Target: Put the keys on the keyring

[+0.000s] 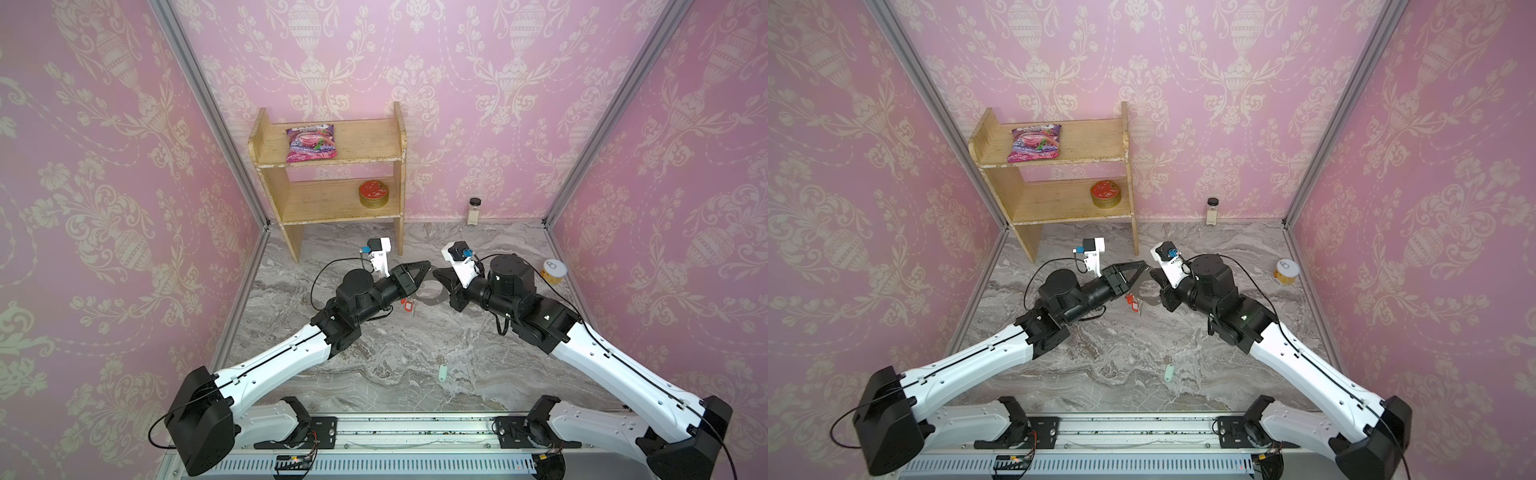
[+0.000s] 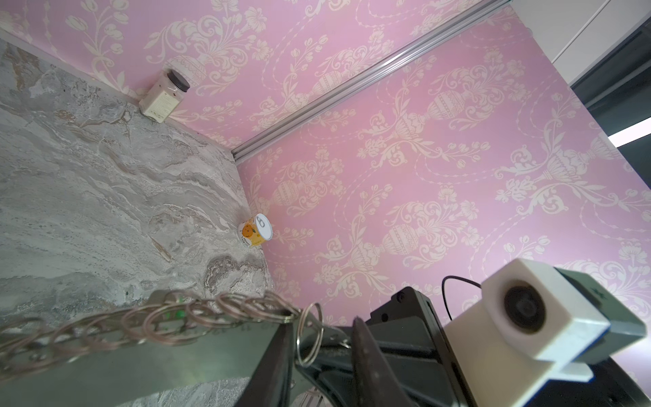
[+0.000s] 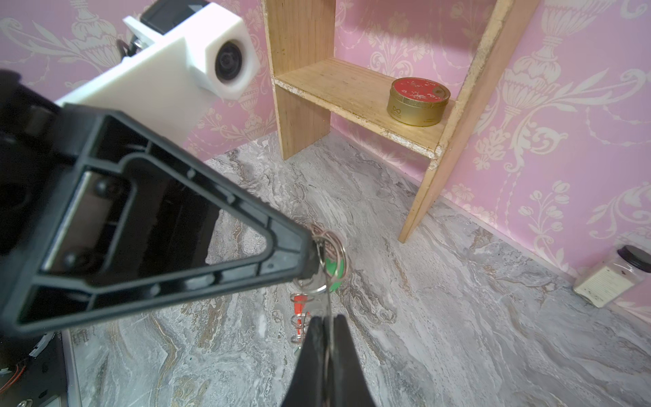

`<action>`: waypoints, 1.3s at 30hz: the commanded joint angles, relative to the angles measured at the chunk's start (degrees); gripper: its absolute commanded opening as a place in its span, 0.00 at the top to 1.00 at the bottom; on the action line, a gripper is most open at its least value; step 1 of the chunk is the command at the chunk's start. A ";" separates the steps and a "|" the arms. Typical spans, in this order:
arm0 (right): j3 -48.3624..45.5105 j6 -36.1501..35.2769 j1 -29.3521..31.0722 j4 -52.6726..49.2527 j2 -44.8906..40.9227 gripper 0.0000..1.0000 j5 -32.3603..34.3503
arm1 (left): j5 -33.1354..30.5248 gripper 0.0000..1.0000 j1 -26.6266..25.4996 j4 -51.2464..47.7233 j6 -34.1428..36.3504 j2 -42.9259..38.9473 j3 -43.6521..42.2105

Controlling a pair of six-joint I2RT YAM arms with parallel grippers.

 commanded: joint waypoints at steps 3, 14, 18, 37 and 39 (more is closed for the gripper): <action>0.43 -0.01 0.98 2.90 -1.11 1.00 -1.01 | 1.16 0.76 0.37 0.27 0.90 0.16 1.44; 0.22 -0.57 1.24 2.48 -1.45 1.00 0.22 | 1.61 0.99 0.35 -3.91 2.42 -0.74 2.95; 0.20 -0.85 1.34 2.01 -1.30 1.00 0.75 | 1.75 1.00 0.35 -5.71 2.93 -1.20 3.50; -8.43 -0.15 0.27 -8.21 -10.24 0.00 1.65 | 5.61 1.00 0.54 -84.85 54.30 4.96 42.42; -9.47 0.31 -0.32 -7.79 -11.80 0.00 1.01 | 4.41 1.00 0.44 -87.89 59.07 5.70 44.31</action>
